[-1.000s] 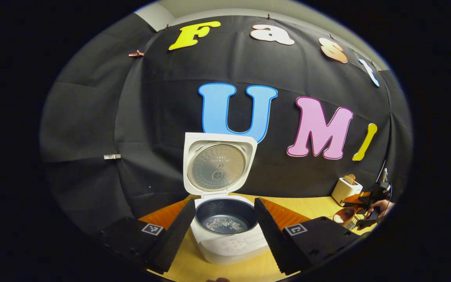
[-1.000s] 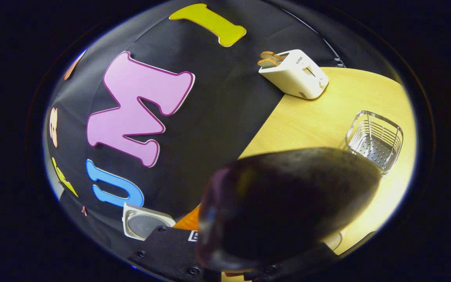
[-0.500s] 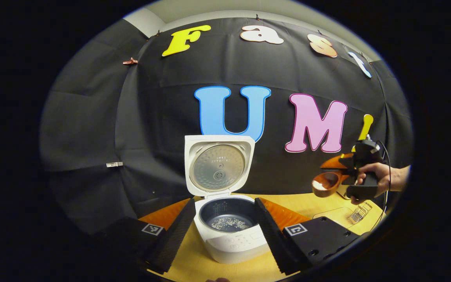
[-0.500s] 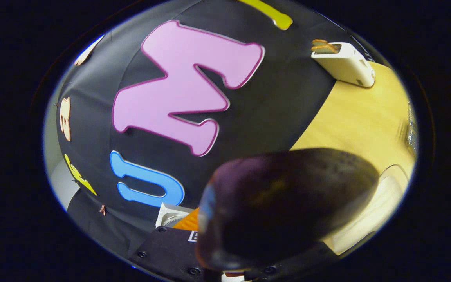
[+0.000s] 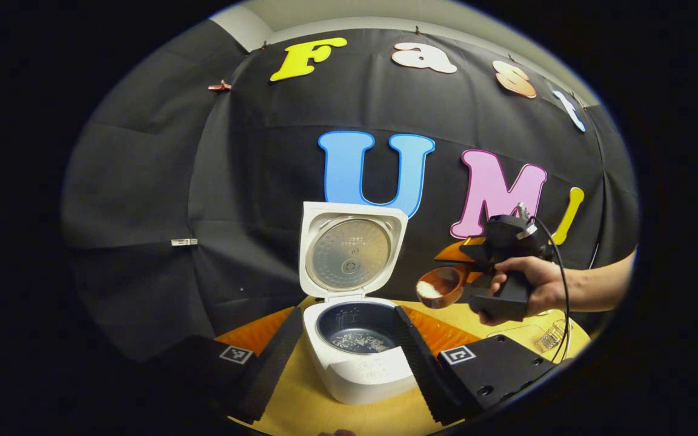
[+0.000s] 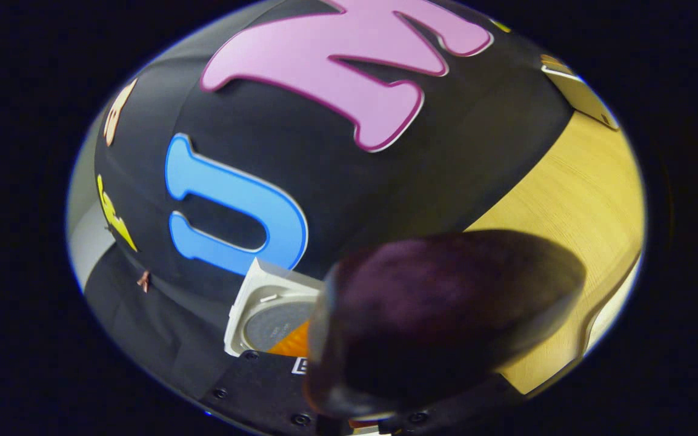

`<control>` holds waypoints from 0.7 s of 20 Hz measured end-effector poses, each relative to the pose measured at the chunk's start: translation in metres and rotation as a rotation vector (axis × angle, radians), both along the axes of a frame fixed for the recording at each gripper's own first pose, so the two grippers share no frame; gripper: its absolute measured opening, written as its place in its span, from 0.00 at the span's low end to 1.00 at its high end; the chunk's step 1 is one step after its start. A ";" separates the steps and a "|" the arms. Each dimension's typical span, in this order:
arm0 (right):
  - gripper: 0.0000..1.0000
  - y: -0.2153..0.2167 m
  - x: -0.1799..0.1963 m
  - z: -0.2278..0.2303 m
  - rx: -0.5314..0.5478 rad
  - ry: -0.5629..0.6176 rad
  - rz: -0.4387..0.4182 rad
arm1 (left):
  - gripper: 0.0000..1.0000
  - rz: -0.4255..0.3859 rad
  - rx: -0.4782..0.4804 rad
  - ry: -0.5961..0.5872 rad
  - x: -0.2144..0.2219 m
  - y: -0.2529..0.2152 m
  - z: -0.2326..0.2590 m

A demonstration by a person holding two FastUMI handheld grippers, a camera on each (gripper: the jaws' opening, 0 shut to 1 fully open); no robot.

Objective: Close the left gripper, press the button to open the rice cooker; take a wooden spoon from the chopstick holder with the right hand, scoop a spoonful of rice and pour it into the rice cooker, then put the wooden spoon back into the chopstick holder.

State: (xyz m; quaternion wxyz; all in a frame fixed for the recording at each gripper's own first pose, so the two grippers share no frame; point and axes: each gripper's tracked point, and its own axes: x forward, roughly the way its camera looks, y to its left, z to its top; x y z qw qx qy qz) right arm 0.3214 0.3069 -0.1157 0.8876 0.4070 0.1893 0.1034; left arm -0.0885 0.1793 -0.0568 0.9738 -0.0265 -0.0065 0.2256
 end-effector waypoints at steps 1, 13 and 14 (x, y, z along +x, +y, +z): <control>0.15 0.012 0.003 -0.005 -0.035 -0.006 0.017 | 0.96 0.007 -0.007 -0.002 -0.001 0.003 -0.002; 0.15 0.096 0.023 -0.045 -0.501 -0.095 0.175 | 0.95 0.046 -0.023 0.001 -0.024 0.019 -0.013; 0.15 0.097 0.022 -0.047 -0.528 -0.100 0.183 | 0.91 0.045 -0.020 0.002 -0.024 0.019 -0.013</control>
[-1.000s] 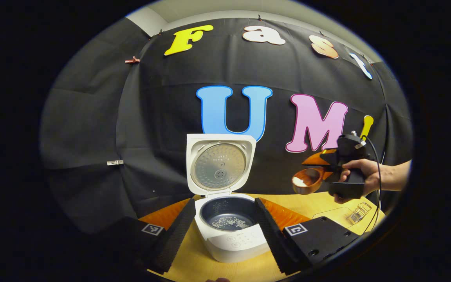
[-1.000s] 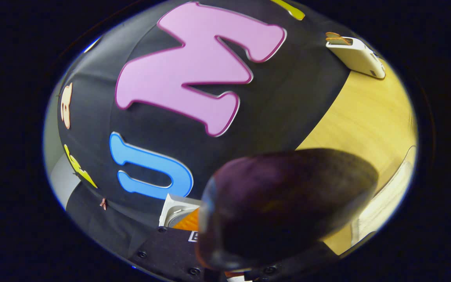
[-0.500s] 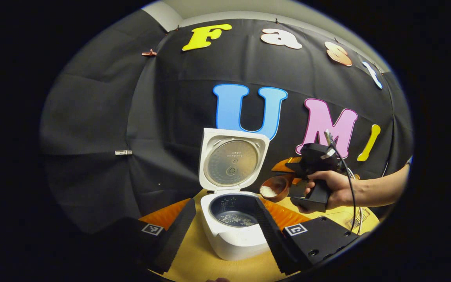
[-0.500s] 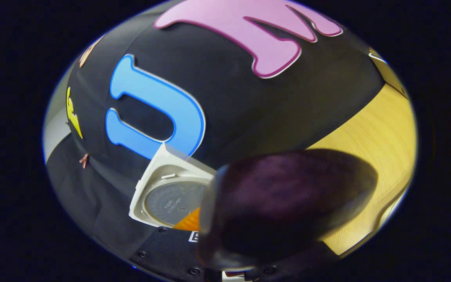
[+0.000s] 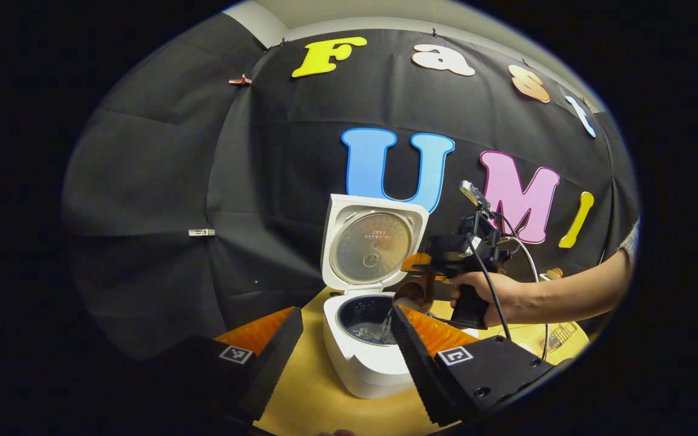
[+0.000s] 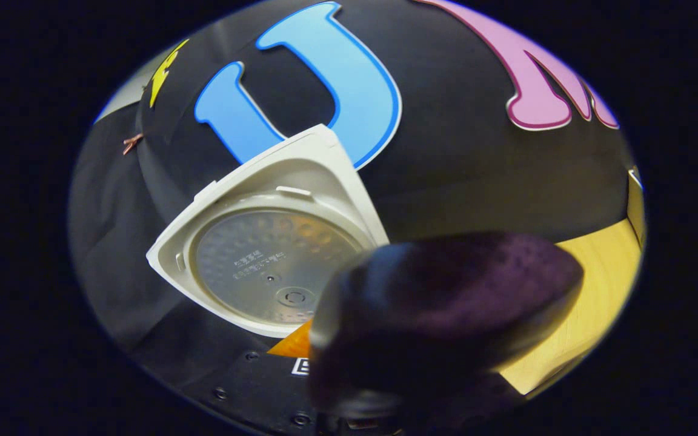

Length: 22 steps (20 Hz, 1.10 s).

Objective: Close the left gripper, press the button to open the rice cooker; take a wooden spoon from the chopstick holder with the right hand, scoop a spoonful of rice and pour it into the rice cooker, then put the wooden spoon back into the chopstick holder.

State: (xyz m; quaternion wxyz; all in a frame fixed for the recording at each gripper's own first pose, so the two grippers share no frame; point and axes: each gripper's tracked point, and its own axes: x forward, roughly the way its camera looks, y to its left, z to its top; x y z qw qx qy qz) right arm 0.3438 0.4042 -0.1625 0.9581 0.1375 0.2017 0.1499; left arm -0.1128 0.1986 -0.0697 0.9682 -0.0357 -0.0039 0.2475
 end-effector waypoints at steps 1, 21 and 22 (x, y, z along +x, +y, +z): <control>0.15 0.001 0.001 -0.005 -0.056 -0.016 0.014 | 0.95 0.000 0.000 0.000 0.000 0.001 0.000; 0.15 0.055 -0.035 -0.007 -0.744 -0.394 0.418 | 0.95 0.005 -0.024 0.009 -0.001 0.007 -0.003; 0.15 0.055 -0.036 -0.007 -0.738 -0.389 0.424 | 0.95 0.006 -0.024 0.009 -0.001 0.006 -0.002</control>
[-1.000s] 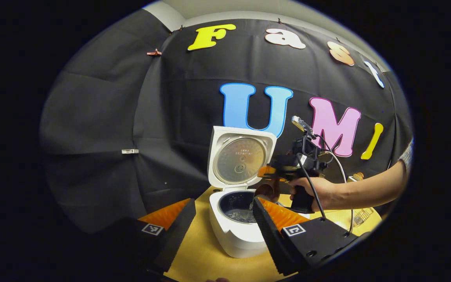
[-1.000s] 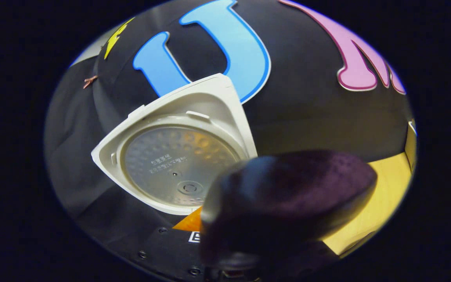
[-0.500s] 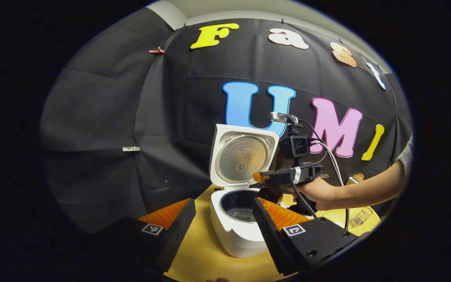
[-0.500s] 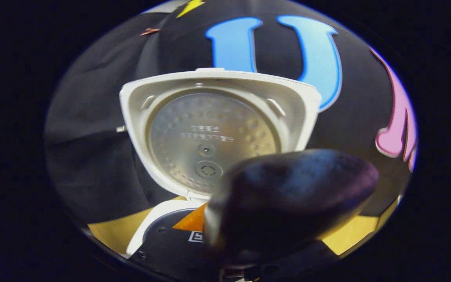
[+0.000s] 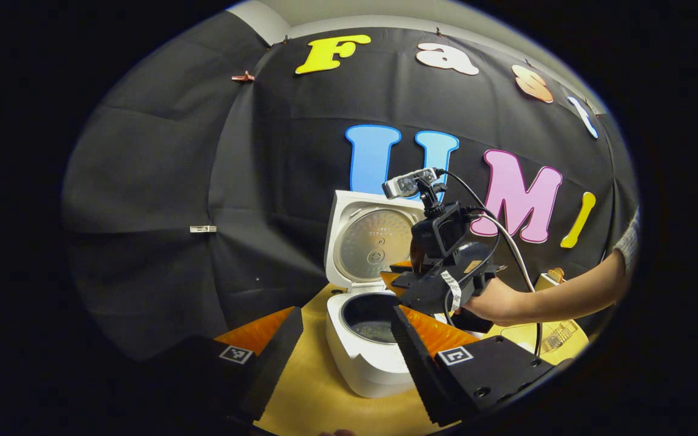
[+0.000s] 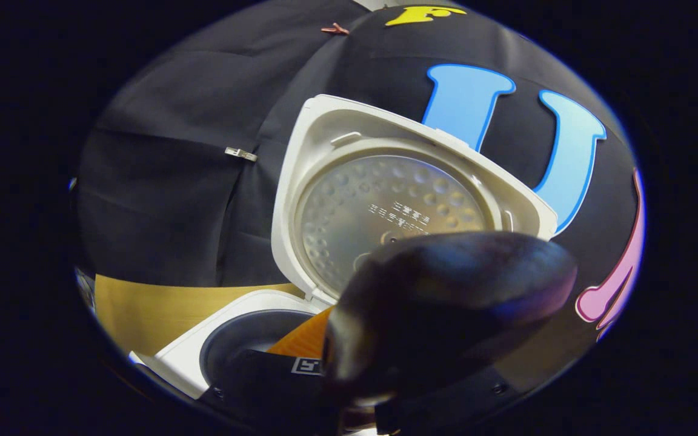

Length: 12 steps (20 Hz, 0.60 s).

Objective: Close the left gripper, press the button to open the rice cooker; take a wooden spoon from the chopstick holder with the right hand, scoop a spoonful of rice and pour it into the rice cooker, then put the wooden spoon back into the chopstick holder.

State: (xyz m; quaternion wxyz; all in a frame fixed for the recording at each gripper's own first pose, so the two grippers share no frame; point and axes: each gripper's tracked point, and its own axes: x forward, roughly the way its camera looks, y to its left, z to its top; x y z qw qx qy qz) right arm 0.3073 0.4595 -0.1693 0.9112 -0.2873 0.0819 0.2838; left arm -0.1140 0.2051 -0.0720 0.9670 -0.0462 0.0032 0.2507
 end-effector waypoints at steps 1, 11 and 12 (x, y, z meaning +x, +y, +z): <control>0.15 0.002 -0.004 -0.001 0.032 0.033 -0.002 | 0.95 0.001 0.000 0.000 0.000 0.000 0.000; 0.15 -0.042 0.005 0.034 0.664 0.426 -0.230 | 0.91 0.002 0.016 -0.010 0.002 -0.013 0.014; 0.15 -0.049 0.004 0.041 0.730 0.459 -0.240 | 0.95 -0.001 0.021 -0.009 0.004 -0.016 0.015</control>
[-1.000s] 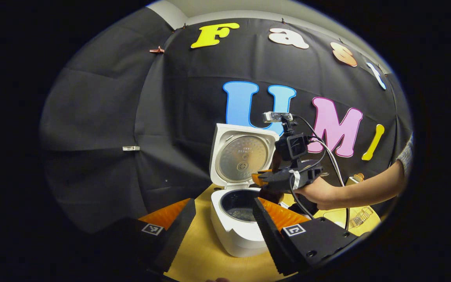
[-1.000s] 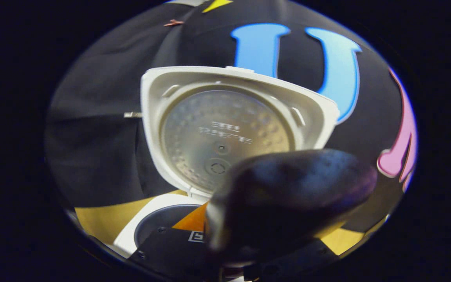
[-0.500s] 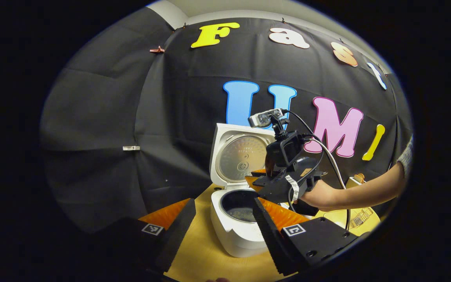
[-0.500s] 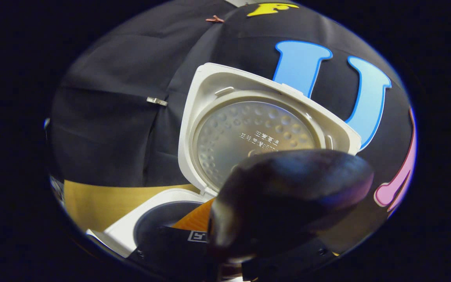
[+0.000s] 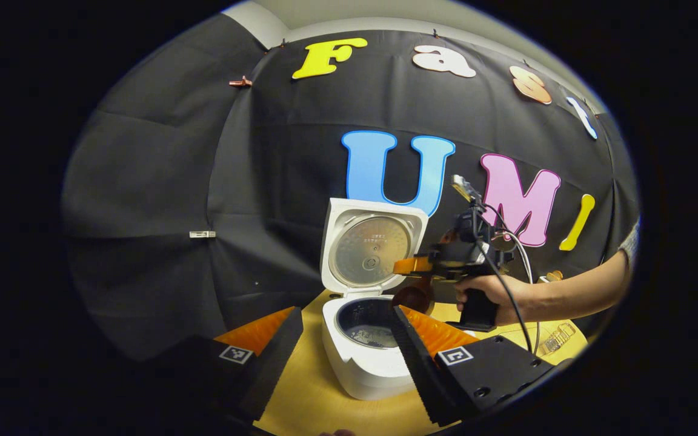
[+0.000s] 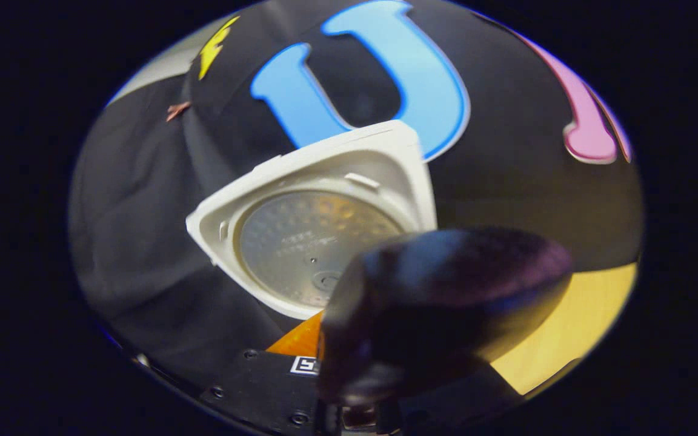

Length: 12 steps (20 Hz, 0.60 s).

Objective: Close the left gripper, press the button to open the rice cooker; take a wooden spoon from the chopstick holder with the right hand, scoop a spoonful of rice and pour it into the rice cooker, then put the wooden spoon back into the chopstick holder.

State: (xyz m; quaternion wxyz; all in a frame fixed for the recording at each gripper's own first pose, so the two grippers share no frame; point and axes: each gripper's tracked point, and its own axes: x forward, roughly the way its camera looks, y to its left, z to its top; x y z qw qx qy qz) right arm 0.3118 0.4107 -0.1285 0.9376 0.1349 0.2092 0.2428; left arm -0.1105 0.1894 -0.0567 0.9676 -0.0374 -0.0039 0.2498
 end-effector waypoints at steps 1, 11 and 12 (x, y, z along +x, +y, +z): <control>0.15 -0.005 -0.001 0.002 0.062 0.028 -0.010 | 0.95 -0.005 0.004 0.002 0.002 -0.003 0.001; 0.14 -0.152 -0.066 0.092 0.305 -0.044 -0.049 | 0.95 -0.107 0.045 0.006 0.043 -0.059 0.019; 0.14 -0.177 -0.070 0.097 0.307 -0.057 -0.075 | 0.95 -0.117 0.036 0.002 0.048 -0.065 0.021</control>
